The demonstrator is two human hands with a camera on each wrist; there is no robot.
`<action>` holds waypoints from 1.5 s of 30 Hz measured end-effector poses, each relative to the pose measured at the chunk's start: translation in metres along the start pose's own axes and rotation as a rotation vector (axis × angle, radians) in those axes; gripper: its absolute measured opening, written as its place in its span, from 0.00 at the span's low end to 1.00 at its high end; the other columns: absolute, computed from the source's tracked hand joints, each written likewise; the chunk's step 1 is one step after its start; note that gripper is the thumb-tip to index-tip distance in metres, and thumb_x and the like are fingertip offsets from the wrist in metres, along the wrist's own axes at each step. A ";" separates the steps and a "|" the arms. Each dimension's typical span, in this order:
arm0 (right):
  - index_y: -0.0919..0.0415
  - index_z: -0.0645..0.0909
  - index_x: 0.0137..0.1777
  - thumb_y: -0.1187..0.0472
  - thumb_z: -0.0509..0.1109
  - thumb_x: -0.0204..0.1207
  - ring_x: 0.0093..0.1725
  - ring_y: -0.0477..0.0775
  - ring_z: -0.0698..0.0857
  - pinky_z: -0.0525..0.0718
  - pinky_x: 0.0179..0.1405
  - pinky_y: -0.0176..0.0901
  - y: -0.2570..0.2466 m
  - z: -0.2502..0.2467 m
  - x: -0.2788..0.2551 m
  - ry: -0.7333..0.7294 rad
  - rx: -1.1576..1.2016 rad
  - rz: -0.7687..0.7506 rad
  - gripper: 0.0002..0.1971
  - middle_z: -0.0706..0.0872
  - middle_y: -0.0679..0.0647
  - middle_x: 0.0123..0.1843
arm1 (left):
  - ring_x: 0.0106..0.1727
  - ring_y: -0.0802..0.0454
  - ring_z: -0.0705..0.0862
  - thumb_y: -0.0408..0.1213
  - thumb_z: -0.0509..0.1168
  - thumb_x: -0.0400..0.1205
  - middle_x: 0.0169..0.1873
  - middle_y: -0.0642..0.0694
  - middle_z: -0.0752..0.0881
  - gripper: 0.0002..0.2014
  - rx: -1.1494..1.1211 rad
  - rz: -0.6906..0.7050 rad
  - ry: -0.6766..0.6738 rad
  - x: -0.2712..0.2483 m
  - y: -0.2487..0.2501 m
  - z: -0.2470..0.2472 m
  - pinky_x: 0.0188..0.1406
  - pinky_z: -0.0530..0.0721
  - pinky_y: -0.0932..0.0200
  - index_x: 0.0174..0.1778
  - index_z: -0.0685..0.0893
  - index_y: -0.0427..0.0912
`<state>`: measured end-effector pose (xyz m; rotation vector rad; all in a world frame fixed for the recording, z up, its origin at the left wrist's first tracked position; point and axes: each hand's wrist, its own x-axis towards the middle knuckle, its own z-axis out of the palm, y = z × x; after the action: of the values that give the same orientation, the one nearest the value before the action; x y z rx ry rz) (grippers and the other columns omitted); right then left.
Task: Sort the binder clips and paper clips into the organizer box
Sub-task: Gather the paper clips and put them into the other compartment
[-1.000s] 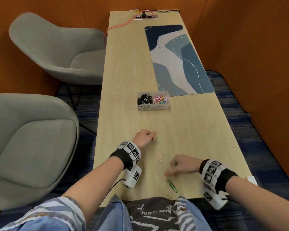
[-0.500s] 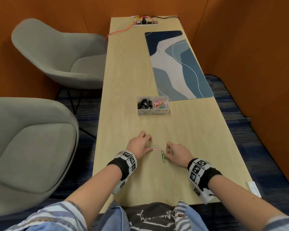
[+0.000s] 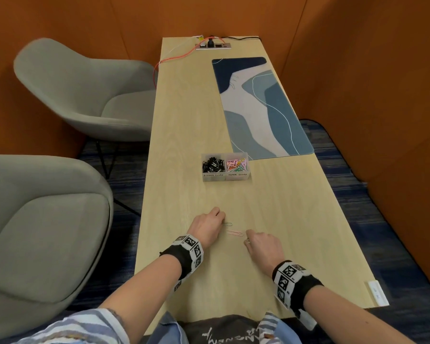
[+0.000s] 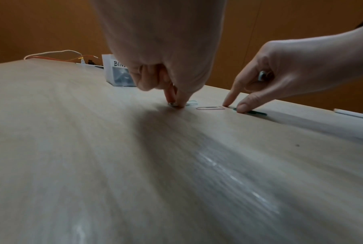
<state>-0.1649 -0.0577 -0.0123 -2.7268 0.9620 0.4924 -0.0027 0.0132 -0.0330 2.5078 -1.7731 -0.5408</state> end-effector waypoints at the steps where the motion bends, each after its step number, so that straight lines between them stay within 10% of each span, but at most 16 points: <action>1: 0.62 0.74 0.58 0.59 0.54 0.83 0.47 0.65 0.86 0.70 0.37 0.47 0.001 0.001 -0.002 -0.006 -0.006 0.004 0.10 0.88 0.60 0.51 | 0.43 0.37 0.85 0.32 0.54 0.85 0.57 0.42 0.77 0.08 -0.009 -0.009 0.000 -0.001 -0.001 0.000 0.41 0.80 0.45 0.57 0.76 0.40; 7: 0.64 0.72 0.58 0.74 0.53 0.77 0.36 0.62 0.74 0.70 0.35 0.49 0.000 -0.002 0.005 -0.054 -0.087 0.001 0.13 0.86 0.60 0.44 | 0.43 0.35 0.84 0.29 0.52 0.84 0.55 0.41 0.77 0.07 -0.016 -0.020 -0.020 -0.003 -0.004 -0.004 0.42 0.79 0.43 0.55 0.73 0.40; 14: 0.59 0.75 0.64 0.55 0.60 0.79 0.47 0.63 0.87 0.81 0.43 0.48 0.034 -0.003 0.001 0.130 0.342 0.164 0.16 0.90 0.61 0.47 | 0.48 0.40 0.85 0.32 0.53 0.84 0.60 0.42 0.78 0.14 -0.321 -0.179 0.049 -0.016 -0.034 0.001 0.52 0.83 0.46 0.66 0.72 0.43; 19: 0.55 0.74 0.66 0.45 0.62 0.78 0.52 0.64 0.86 0.82 0.47 0.49 0.033 0.005 -0.011 0.032 0.241 0.108 0.21 0.89 0.61 0.51 | 0.48 0.45 0.78 0.37 0.48 0.86 0.48 0.44 0.77 0.08 -0.497 -0.307 0.008 -0.012 -0.020 -0.006 0.50 0.73 0.54 0.49 0.71 0.41; 26: 0.64 0.72 0.57 0.69 0.53 0.80 0.48 0.64 0.87 0.72 0.35 0.48 0.013 0.004 -0.001 -0.041 -0.063 0.053 0.10 0.88 0.61 0.50 | 0.36 0.44 0.77 0.48 0.48 0.85 0.33 0.43 0.79 0.18 -0.498 -0.238 -0.035 -0.002 0.008 -0.014 0.39 0.73 0.55 0.33 0.70 0.42; 33: 0.66 0.72 0.57 0.58 0.59 0.78 0.57 0.67 0.83 0.79 0.49 0.50 0.013 -0.009 0.010 -0.136 0.161 0.158 0.13 0.84 0.65 0.58 | 0.50 0.37 0.85 0.53 0.62 0.81 0.51 0.39 0.86 0.19 -0.041 0.110 -0.081 -0.001 0.018 -0.008 0.47 0.79 0.49 0.57 0.73 0.41; 45: 0.65 0.76 0.59 0.52 0.54 0.79 0.62 0.66 0.81 0.78 0.58 0.50 0.010 -0.011 0.009 -0.291 0.161 0.129 0.19 0.82 0.66 0.63 | 0.59 0.35 0.82 0.44 0.57 0.85 0.59 0.34 0.83 0.17 -0.019 0.068 -0.327 0.017 0.032 -0.012 0.55 0.79 0.47 0.63 0.74 0.35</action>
<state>-0.1619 -0.0742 -0.0061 -2.3778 1.0519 0.7732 -0.0230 -0.0155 -0.0193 2.4481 -1.9314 -1.0084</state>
